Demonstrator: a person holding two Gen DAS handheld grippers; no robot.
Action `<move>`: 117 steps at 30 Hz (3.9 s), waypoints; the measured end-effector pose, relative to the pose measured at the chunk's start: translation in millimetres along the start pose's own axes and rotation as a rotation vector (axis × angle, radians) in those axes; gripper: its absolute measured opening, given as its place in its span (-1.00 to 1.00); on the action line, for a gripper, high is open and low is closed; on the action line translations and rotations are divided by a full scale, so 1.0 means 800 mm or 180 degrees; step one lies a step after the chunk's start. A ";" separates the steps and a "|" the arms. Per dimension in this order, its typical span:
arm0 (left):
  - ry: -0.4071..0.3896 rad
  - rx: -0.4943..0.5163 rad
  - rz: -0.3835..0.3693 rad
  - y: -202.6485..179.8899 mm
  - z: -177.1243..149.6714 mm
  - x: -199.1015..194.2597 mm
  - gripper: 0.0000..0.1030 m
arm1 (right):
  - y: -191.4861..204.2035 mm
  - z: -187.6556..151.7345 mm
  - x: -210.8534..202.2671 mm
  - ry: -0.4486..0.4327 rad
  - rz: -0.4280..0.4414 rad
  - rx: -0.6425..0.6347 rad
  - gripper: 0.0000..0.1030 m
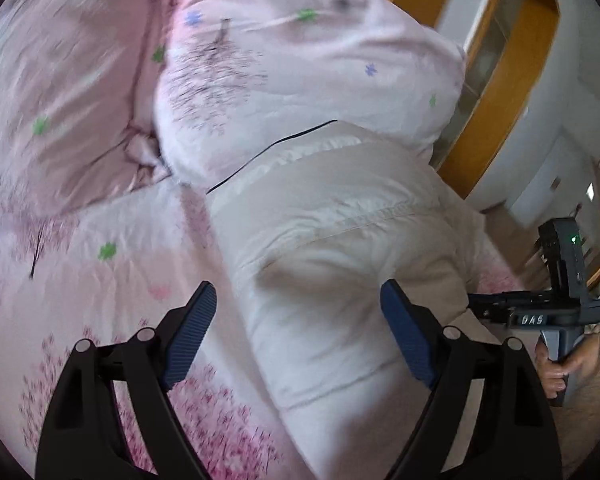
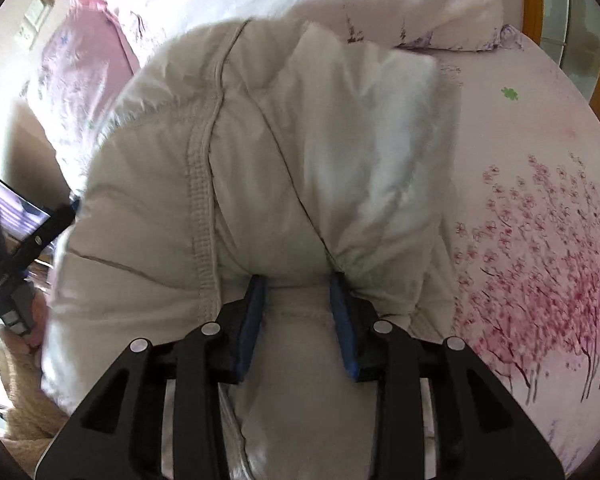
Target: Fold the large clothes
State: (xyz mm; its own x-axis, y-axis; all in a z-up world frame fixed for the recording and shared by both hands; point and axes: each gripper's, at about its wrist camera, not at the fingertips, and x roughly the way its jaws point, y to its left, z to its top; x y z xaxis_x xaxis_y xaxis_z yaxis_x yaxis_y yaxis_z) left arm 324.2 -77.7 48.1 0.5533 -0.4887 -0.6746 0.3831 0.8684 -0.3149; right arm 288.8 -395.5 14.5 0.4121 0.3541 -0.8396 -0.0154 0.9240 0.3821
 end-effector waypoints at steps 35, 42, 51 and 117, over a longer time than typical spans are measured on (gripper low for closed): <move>0.0581 -0.1048 -0.1476 0.056 -0.024 0.072 0.92 | -0.107 0.000 0.033 0.0183 0.1502 0.0980 0.79; 0.0360 -0.1041 -0.1521 0.053 -0.030 0.063 0.47 | -0.102 0.000 0.040 0.0074 0.1835 0.0948 0.08; 0.0123 -0.0877 -0.1537 0.058 -0.021 0.016 0.16 | -0.085 -0.009 0.024 -0.0223 0.2112 0.0879 -0.30; 0.0093 0.0684 0.0846 0.033 -0.092 -0.074 0.86 | 0.202 0.028 0.096 -0.0429 -0.0297 -0.0726 -0.27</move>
State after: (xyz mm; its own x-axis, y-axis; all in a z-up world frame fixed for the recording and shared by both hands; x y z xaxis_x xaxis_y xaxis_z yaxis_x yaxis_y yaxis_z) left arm 247.1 -19.4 30.9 0.6345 -0.2423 -0.7340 0.3771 0.9260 0.0203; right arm 338.2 -221.9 20.7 0.5386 0.2575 -0.8023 -0.1701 0.9658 0.1958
